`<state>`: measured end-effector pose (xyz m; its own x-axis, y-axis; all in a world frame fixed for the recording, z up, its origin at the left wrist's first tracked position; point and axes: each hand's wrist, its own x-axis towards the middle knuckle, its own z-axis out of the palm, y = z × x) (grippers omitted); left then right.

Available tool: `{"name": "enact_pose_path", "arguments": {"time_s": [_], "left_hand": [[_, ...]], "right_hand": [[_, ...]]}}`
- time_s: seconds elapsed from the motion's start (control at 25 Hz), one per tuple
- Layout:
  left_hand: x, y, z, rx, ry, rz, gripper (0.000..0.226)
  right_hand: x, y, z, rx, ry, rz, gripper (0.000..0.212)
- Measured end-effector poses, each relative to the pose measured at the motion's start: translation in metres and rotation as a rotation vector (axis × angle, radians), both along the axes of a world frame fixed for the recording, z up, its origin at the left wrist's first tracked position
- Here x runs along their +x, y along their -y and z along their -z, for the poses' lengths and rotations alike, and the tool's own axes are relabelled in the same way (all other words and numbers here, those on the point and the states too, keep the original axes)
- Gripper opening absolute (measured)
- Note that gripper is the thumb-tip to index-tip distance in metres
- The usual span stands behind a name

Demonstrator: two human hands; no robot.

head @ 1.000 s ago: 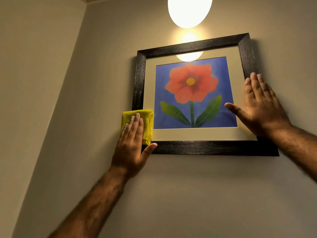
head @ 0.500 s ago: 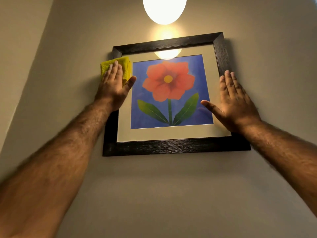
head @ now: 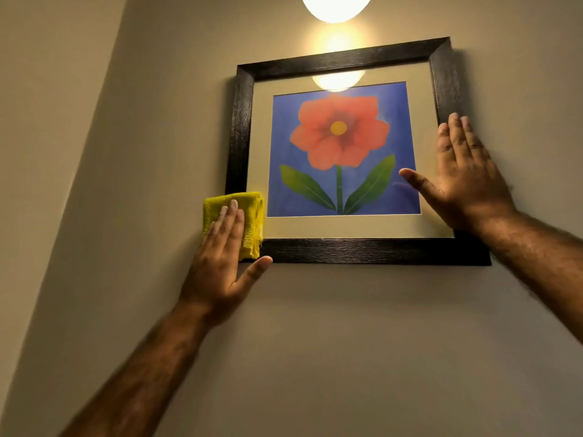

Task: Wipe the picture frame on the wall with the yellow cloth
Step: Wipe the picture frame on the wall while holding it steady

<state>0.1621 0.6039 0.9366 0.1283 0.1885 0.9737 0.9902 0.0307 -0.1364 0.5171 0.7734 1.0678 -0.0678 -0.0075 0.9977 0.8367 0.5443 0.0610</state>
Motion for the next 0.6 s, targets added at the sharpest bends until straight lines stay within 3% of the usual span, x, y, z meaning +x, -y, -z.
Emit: {"name": "enact_pose_path", "arguments": {"time_s": [0.12,0.24,0.44,0.6], "left_hand": [[0.002,0.001,-0.03,0.003,-0.005,-0.009,0.101],[0.001,0.0,-0.103,-0.003,0.04,-0.002,0.107],[0.005,-0.001,-0.226,-0.045,0.202,0.136,0.085],[0.007,0.001,-0.229,-0.058,0.199,0.139,0.099]], "right_hand": [[0.001,0.0,0.0,-0.001,-0.003,-0.014,0.113],[0.001,-0.001,0.001,0.012,-0.006,-0.011,0.112],[0.0,-0.003,0.001,0.034,-0.014,-0.002,0.113],[0.0,-0.002,0.0,0.031,-0.008,0.007,0.112]]}}
